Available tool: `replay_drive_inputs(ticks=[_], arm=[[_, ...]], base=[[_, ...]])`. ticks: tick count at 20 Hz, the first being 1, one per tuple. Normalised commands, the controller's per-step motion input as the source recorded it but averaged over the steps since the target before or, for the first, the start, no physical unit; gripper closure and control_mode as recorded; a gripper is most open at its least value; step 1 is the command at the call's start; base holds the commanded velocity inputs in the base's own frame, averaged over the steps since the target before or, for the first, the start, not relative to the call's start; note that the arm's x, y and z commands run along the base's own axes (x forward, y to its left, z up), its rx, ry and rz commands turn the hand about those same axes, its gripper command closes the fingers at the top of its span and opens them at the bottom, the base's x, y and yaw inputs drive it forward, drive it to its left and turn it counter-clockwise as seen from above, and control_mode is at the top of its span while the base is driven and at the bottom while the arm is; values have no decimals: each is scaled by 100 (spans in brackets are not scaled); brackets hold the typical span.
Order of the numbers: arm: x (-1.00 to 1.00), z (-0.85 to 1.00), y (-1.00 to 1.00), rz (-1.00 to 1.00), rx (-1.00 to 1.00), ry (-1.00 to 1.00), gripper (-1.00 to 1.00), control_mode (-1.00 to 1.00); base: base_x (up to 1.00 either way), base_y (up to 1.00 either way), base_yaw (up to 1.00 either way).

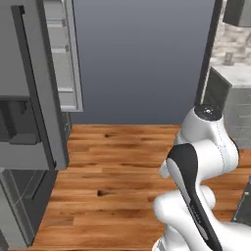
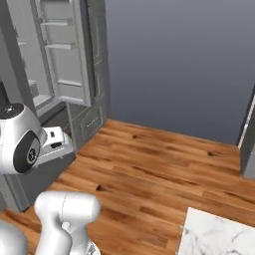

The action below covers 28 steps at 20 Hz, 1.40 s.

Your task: Open the fridge, grab two sodas, and place both sodas inside the bowl with ice on the dining counter.

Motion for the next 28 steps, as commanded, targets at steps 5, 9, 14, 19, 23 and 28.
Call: replay_drive_inputs(ticks=[5,9,14,19,23,28], arm=[[0,0,0,0,0,0,-100,100],[0,0,0,0,0,0,-100,100],[0,0,0,0,0,0,-100,100],[0,0,0,0,0,0,-100,100],[0,0,0,0,0,0,-100,100],[0,0,0,0,0,0,-100,100]], base=[[75,-38,41],[62,-48,44],[56,-51,44],[47,-56,45],[40,-57,46],[35,-58,43]])
